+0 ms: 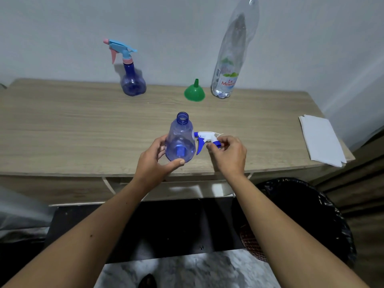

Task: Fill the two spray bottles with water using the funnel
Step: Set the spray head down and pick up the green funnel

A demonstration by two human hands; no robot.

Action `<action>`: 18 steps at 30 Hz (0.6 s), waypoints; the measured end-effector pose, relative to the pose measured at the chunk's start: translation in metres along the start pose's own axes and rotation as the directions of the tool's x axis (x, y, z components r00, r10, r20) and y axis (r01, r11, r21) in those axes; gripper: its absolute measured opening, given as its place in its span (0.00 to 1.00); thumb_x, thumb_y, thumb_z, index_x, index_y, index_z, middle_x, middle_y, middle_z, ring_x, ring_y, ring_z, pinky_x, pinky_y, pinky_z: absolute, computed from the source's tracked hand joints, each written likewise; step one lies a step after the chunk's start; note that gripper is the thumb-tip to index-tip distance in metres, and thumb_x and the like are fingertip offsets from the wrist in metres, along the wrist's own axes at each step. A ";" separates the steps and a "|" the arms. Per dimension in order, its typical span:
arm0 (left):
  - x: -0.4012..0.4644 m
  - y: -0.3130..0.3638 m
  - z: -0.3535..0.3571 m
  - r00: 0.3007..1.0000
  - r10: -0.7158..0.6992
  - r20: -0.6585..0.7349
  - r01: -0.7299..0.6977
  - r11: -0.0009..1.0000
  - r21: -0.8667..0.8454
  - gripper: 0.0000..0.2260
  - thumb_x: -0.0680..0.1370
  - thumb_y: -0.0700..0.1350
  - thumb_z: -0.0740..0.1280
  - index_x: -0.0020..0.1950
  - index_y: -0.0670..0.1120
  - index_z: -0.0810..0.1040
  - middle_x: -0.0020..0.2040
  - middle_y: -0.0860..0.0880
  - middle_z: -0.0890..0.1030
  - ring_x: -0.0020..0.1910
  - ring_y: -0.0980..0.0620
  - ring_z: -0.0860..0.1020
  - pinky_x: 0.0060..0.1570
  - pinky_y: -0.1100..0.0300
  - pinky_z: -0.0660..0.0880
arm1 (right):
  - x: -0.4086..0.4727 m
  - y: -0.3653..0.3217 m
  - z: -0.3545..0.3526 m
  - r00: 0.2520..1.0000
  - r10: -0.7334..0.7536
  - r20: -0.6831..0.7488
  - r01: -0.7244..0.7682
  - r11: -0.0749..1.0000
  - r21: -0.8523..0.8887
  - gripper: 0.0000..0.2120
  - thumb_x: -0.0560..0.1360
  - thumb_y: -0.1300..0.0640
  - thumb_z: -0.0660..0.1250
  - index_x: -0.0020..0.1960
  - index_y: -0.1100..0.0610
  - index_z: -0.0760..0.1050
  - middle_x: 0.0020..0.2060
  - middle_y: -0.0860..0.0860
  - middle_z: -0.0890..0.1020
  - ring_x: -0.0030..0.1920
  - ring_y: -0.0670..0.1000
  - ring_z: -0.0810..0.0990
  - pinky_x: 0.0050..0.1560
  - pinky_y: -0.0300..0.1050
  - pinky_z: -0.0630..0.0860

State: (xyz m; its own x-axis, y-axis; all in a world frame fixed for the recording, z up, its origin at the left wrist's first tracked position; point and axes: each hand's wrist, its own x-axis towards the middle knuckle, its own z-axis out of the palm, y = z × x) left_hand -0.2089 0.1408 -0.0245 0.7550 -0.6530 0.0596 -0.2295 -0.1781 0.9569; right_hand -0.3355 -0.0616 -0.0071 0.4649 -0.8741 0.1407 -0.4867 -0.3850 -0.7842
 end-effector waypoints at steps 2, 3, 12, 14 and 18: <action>0.001 0.001 0.000 1.000 0.006 -0.005 -0.006 1.000 -0.006 0.34 0.71 0.42 0.86 0.73 0.56 0.76 0.66 0.60 0.84 0.67 0.62 0.82 0.73 0.58 0.77 | 0.001 0.000 0.003 1.000 0.015 -0.005 -0.015 1.000 -0.004 0.13 0.70 0.50 0.81 0.50 0.55 0.84 0.44 0.52 0.83 0.45 0.51 0.80 0.49 0.41 0.72; 0.001 0.001 0.000 1.000 0.010 -0.008 -0.011 1.000 -0.008 0.34 0.71 0.42 0.86 0.72 0.55 0.76 0.66 0.59 0.84 0.66 0.62 0.83 0.73 0.58 0.77 | 0.001 0.000 0.004 1.000 0.023 -0.007 -0.024 1.000 -0.008 0.13 0.71 0.49 0.80 0.50 0.55 0.84 0.45 0.51 0.83 0.45 0.50 0.79 0.49 0.40 0.71; 0.001 0.001 -0.001 1.000 0.000 -0.003 0.000 1.000 -0.017 0.35 0.70 0.42 0.87 0.73 0.56 0.75 0.67 0.58 0.84 0.68 0.61 0.82 0.73 0.56 0.77 | 0.000 0.001 0.004 0.999 0.044 0.000 -0.044 0.999 -0.023 0.16 0.72 0.48 0.80 0.54 0.56 0.83 0.47 0.51 0.82 0.46 0.50 0.79 0.48 0.40 0.69; 0.000 0.002 0.000 1.000 0.000 -0.001 0.000 1.000 -0.015 0.36 0.70 0.43 0.87 0.74 0.56 0.75 0.68 0.59 0.84 0.68 0.62 0.82 0.73 0.58 0.77 | -0.001 0.001 0.004 0.999 0.045 0.004 -0.045 0.999 -0.023 0.17 0.72 0.47 0.80 0.54 0.56 0.83 0.46 0.51 0.81 0.46 0.51 0.80 0.48 0.41 0.70; 0.000 0.002 -0.001 1.000 -0.003 0.002 0.003 1.000 -0.013 0.37 0.70 0.43 0.87 0.76 0.54 0.75 0.69 0.58 0.84 0.69 0.62 0.81 0.74 0.57 0.77 | -0.003 -0.002 0.001 0.999 0.038 0.007 -0.038 0.999 -0.011 0.17 0.71 0.47 0.80 0.55 0.55 0.82 0.45 0.50 0.80 0.46 0.51 0.80 0.48 0.42 0.72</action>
State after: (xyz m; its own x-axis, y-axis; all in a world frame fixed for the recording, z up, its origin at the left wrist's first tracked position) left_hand -0.2088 0.1409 -0.0227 0.7543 -0.6541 0.0561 -0.2192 -0.1703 0.9607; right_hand -0.3350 -0.0574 -0.0068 0.4513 -0.8860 0.1067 -0.5122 -0.3551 -0.7820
